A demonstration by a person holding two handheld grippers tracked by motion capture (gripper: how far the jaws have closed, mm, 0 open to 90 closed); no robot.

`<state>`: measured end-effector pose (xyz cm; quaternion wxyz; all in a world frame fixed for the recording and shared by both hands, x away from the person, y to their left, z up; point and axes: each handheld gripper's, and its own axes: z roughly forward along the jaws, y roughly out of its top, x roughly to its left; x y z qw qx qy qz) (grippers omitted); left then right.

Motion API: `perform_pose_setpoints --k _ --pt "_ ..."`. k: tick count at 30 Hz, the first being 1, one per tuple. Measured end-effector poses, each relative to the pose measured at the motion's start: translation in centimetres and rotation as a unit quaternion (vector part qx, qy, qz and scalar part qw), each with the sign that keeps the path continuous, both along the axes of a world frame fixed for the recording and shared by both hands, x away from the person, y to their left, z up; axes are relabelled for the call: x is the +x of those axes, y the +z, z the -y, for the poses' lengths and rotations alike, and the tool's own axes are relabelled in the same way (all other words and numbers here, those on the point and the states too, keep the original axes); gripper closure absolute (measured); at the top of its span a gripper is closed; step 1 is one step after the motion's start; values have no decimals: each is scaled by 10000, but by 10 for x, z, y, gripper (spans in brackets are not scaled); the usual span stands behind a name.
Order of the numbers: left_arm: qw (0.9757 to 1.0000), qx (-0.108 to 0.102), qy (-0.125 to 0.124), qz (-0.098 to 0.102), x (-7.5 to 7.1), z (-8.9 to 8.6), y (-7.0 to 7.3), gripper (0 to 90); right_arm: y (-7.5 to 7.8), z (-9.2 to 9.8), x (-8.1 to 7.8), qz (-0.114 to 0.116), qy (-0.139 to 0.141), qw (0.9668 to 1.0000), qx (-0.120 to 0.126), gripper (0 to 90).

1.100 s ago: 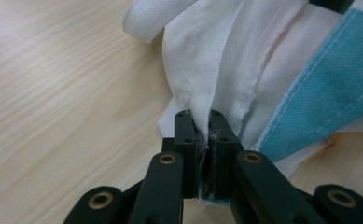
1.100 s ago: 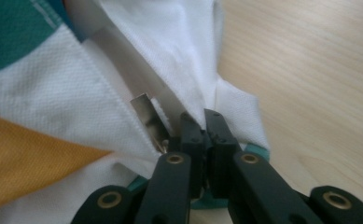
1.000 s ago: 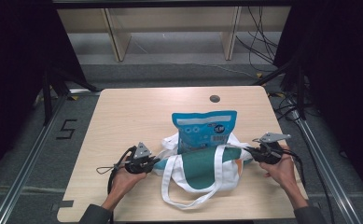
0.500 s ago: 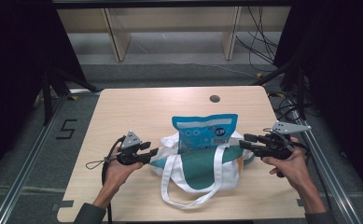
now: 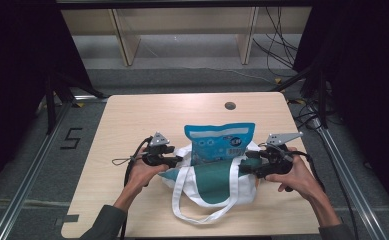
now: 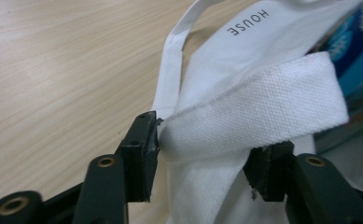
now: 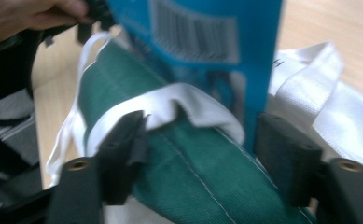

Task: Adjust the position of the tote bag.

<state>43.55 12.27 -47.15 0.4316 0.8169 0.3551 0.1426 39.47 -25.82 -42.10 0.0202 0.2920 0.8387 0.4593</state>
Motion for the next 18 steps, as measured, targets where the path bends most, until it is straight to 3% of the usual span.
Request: perform_pose_setpoints --k 2,3,4,6,7,8,10,11,12,14,15,16,18 --pt "10000 3 9 23 3 1 -1 511 0 1 -2 -46 107 9999 -62 399" --pt "10000 -46 22 -15 7 2 -1 542 0 3 -8 -60 223 9994 -253 488" --pt "10000 -46 22 -15 7 2 -1 588 -1 4 -9 92 291 9986 -433 534" --pt "9999 -79 -87 22 12 4 0 683 -4 7 -15 -21 318 9978 -586 632" --pt "9998 -180 -24 2 13 7 -1 733 -8 8 -17 -9 440 9965 -716 655" --pt "9999 -87 -51 -25 15 6 0 769 -12 9 -18 -19 440 9961 -765 673" --pt "9999 -112 33 -17 16 8 0 817 -17 11 -21 -7 471 9953 -843 707" --pt "9999 -71 45 -73 19 6 1 825 -18 11 -25 -90 458 9955 -825 719" --pt "9999 -71 45 -73 19 6 1 829 -19 11 -24 115 562 9948 -836 732" --pt "9996 -192 194 -114 24 3 2 834 -18 11 -28 42 481 9947 -909 754" --pt "9993 -259 235 -161 28 0 2 834 -17 10 -32 92 521 9940 -952 760" --pt "9987 -350 286 -246 31 -2 1 837 -13 10 -38 388 566 9923 -1032 777" --pt "9984 -288 272 -396 39 -5 -2 837 -11 10 -42 384 536 9924 -1036 786"
